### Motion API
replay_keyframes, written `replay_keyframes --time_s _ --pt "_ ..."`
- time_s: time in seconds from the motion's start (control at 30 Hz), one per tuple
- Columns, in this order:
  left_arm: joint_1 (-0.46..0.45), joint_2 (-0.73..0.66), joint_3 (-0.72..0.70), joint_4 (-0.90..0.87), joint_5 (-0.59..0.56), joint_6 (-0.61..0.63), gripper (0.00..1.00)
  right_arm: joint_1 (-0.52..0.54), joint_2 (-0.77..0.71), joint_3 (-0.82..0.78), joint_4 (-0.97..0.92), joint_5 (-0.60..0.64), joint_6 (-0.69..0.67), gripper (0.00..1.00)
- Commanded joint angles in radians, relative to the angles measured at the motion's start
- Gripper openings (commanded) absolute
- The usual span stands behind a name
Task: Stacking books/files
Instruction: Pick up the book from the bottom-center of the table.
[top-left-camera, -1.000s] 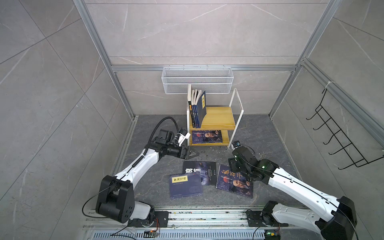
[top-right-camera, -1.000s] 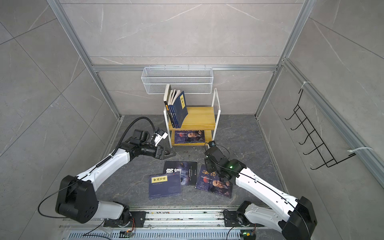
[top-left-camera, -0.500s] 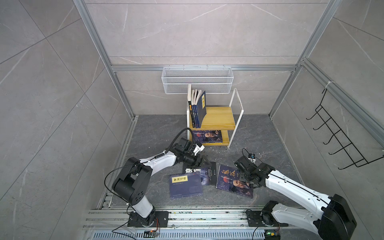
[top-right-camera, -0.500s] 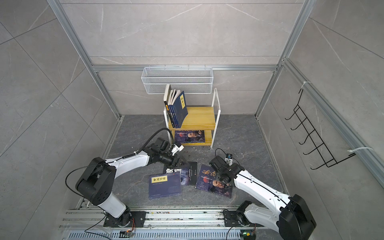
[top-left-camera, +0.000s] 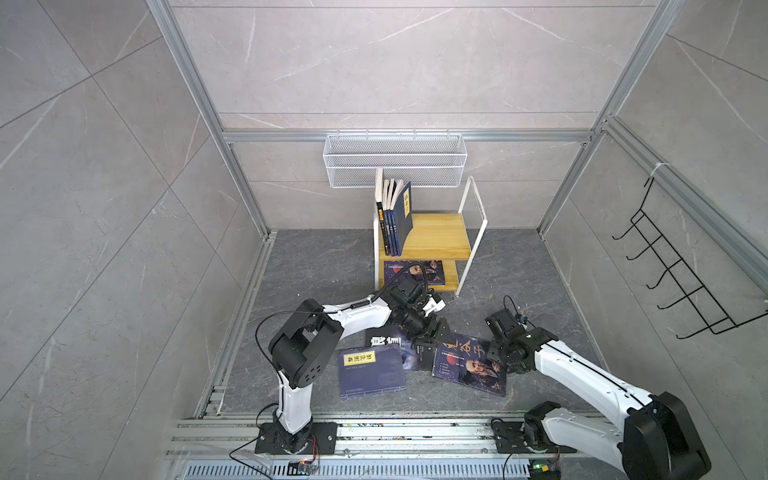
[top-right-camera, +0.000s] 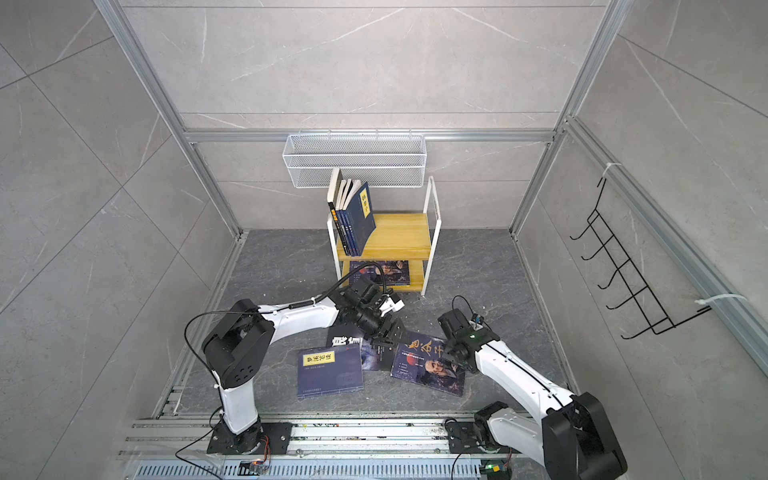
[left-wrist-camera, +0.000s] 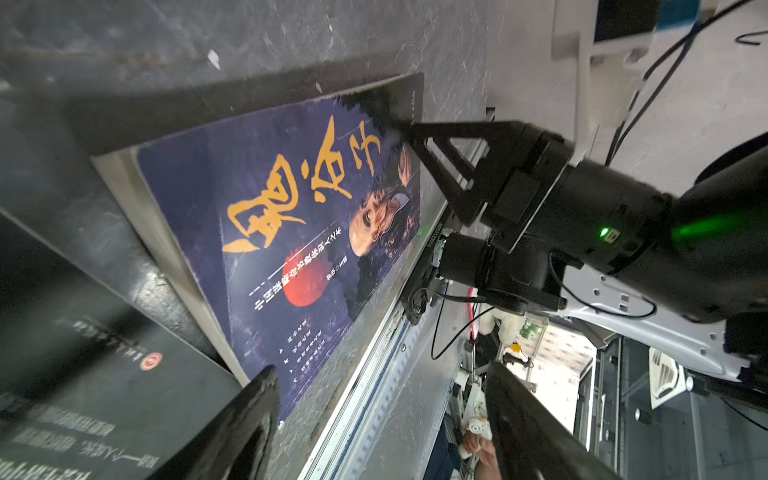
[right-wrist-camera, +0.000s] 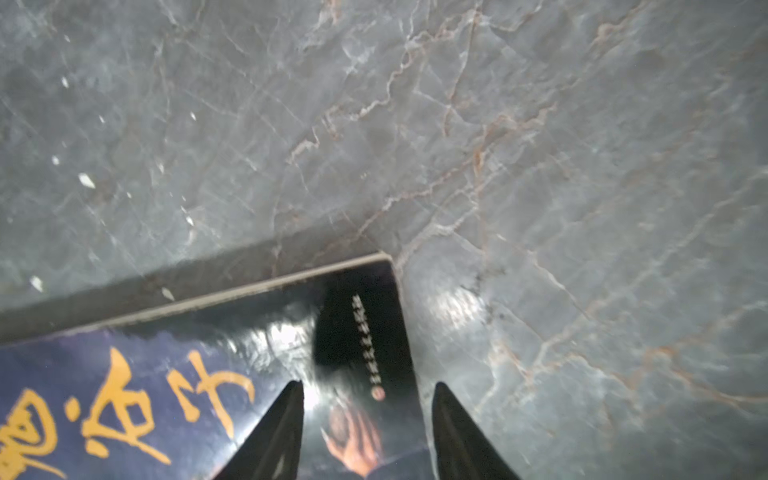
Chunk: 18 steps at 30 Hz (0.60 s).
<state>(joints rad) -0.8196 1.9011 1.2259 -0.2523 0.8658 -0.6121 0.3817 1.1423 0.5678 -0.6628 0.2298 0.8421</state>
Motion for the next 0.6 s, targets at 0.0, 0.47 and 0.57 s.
replay_keyframes --time_s 0.0,0.47,0.57 --pt "-0.007 0.021 0.000 -0.066 -0.005 -0.032 0.75 -0.042 0.040 -0.032 0.088 -0.078 -0.047 0.49" --pt "-0.010 -0.081 -0.116 -0.110 -0.029 -0.019 0.74 -0.102 0.065 -0.073 0.142 -0.165 -0.040 0.46" --pt "-0.017 -0.058 -0.111 -0.093 0.010 -0.035 0.73 -0.104 0.080 -0.065 0.137 -0.174 -0.041 0.46"
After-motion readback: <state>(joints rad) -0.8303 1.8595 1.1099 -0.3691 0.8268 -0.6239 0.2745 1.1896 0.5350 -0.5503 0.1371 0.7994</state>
